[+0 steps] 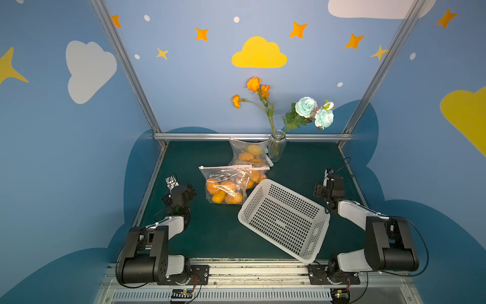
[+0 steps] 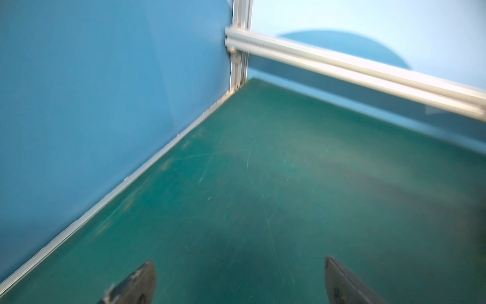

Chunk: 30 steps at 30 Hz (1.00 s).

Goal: Put the potatoes into a zipper bag and zip it
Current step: Reset both arms

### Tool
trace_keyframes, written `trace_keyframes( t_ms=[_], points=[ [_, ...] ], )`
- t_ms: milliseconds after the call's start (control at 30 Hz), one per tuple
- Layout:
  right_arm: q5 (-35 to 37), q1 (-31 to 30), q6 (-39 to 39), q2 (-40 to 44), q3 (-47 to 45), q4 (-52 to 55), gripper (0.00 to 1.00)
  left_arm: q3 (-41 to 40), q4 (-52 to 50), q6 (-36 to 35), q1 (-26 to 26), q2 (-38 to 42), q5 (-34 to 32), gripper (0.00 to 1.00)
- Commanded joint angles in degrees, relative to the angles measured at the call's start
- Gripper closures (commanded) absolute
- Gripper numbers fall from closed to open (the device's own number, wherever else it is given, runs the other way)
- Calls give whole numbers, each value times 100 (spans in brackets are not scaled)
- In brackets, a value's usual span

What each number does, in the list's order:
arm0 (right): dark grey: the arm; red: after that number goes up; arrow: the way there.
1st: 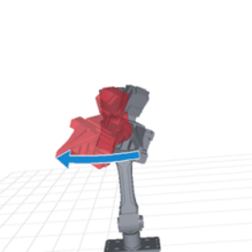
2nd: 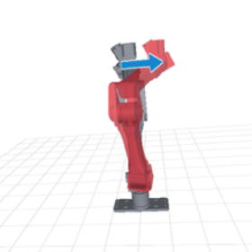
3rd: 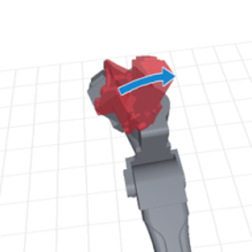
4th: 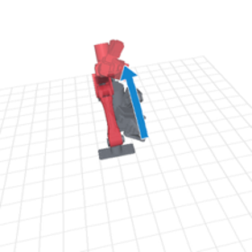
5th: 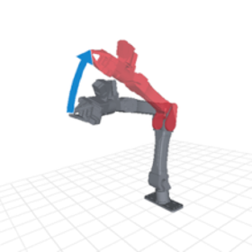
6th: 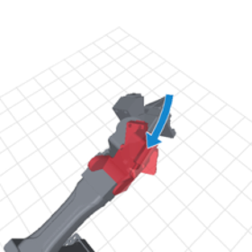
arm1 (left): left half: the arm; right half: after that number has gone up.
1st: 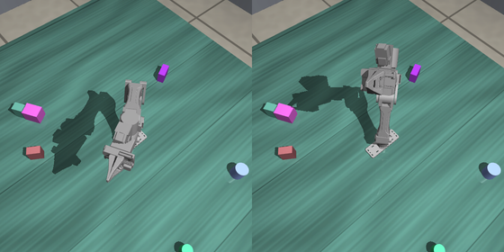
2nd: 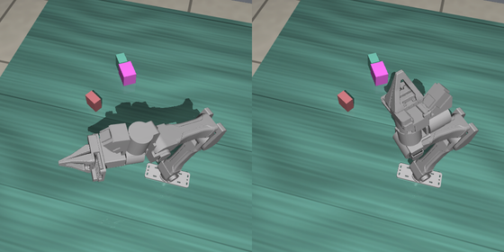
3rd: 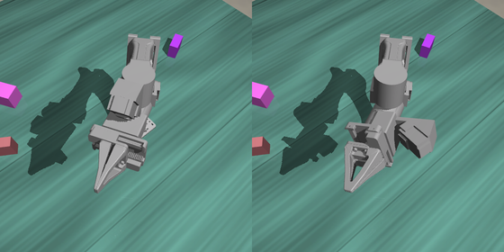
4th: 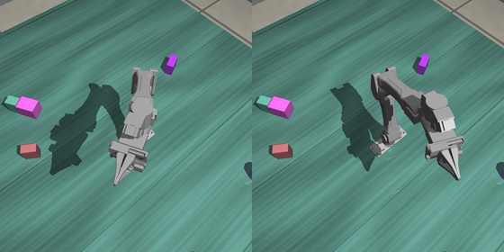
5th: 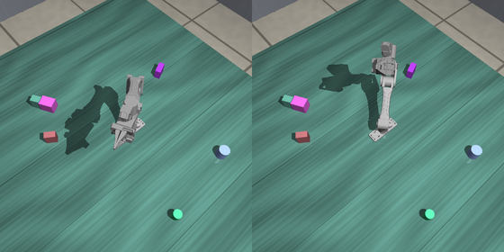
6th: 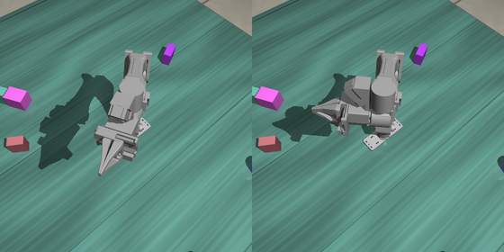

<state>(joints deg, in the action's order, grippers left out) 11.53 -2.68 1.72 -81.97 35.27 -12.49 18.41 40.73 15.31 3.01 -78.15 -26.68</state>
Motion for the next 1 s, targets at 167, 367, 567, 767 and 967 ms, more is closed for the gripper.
trace_keyframes(
  t_ms=[167,367,567,767,967],
  points=[
    [-1376,304,38,-540,-1356,-3887,12,-28,760,-354,11,-316,313,1],
    [-1565,163,-395,-275,-875,-2307,11,397,518,-973,-240,-639,894,2],
    [-1540,167,-298,-413,-1114,-3082,9,590,336,-1130,-261,-800,1209,0],
    [-1605,171,-414,-275,-870,-2301,9,518,520,-1270,-234,-878,1770,0],
    [-1584,152,-402,-250,-854,-2214,9,220,1064,-1140,-76,-997,1970,0]
  ],
)
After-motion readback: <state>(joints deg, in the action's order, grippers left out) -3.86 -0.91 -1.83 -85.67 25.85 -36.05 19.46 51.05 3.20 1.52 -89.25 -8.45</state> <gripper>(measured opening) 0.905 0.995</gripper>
